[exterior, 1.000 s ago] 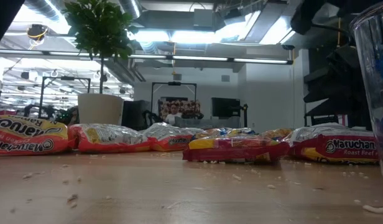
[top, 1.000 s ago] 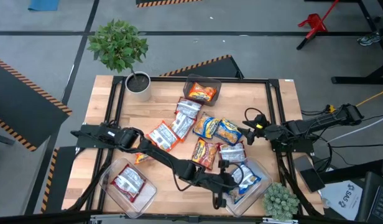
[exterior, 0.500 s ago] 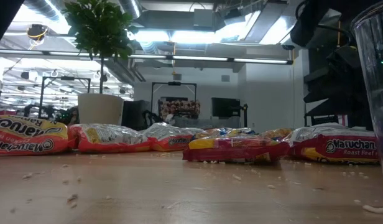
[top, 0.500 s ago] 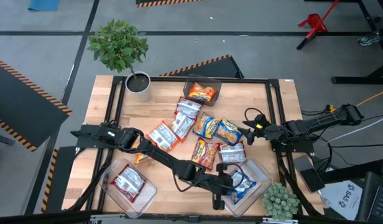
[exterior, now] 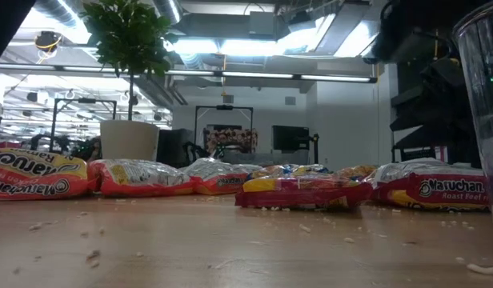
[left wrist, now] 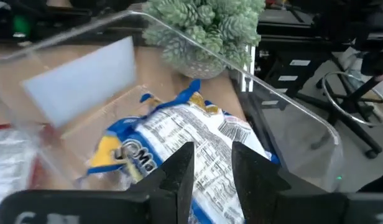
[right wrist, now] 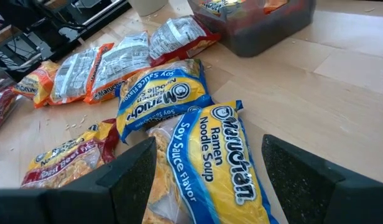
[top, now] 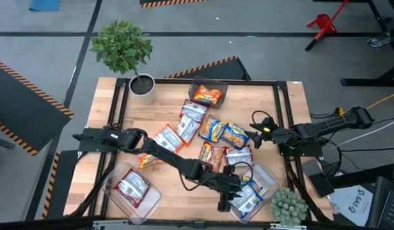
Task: Sort Maruchan noodles
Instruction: Put the blue noodle pack into the right transparent bin
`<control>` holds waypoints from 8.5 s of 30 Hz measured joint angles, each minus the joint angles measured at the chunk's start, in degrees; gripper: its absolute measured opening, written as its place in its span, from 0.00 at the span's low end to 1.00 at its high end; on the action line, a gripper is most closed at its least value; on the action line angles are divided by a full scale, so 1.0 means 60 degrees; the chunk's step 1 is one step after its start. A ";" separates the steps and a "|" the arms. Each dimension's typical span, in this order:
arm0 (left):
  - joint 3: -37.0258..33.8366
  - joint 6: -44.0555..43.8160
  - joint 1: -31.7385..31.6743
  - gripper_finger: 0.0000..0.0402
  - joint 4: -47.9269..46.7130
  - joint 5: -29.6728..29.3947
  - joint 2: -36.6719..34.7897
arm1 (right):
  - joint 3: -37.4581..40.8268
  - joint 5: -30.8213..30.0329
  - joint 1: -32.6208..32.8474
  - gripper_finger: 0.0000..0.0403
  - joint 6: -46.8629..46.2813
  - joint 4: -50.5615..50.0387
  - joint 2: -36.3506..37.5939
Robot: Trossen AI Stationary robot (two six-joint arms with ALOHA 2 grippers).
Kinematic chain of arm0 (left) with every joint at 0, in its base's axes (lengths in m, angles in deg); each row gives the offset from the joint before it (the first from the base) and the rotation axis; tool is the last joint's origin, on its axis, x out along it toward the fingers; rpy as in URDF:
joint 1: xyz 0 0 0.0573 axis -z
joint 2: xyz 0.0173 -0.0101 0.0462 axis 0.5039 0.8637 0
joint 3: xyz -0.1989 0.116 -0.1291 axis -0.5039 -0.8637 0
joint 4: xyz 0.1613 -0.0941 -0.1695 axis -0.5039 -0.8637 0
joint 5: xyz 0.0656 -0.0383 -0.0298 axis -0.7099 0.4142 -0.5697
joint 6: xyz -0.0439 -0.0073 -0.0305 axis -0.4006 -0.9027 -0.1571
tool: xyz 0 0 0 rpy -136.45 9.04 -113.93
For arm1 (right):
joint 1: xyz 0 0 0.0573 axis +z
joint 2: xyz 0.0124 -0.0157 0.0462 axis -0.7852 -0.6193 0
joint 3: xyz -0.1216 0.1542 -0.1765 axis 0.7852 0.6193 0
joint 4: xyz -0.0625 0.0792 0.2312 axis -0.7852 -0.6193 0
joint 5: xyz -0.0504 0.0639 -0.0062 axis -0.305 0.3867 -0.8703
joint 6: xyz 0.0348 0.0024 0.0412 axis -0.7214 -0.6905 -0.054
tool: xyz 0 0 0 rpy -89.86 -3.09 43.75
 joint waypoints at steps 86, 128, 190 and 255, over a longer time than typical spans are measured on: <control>-0.9136 0.3826 -0.3034 0.29 0.0488 0.0183 -0.6880 | -0.6065 0.7927 -0.5246 0.70 0.2259 -0.0176 -0.7861; -0.9078 0.5170 -0.2830 0.67 0.1649 -0.4224 -0.3530 | -0.6065 0.7930 -0.5242 0.70 0.2135 -0.0597 -0.7861; -0.1100 0.2836 0.0661 0.00 -0.1167 -0.7508 -0.2504 | -0.6069 0.4030 -0.5249 0.70 0.0518 -0.6223 -0.0973; 0.2980 0.1807 0.1903 0.07 -0.2347 -0.5683 0.1557 | -0.6065 0.3614 -0.5252 0.70 -0.0525 -0.9347 0.0481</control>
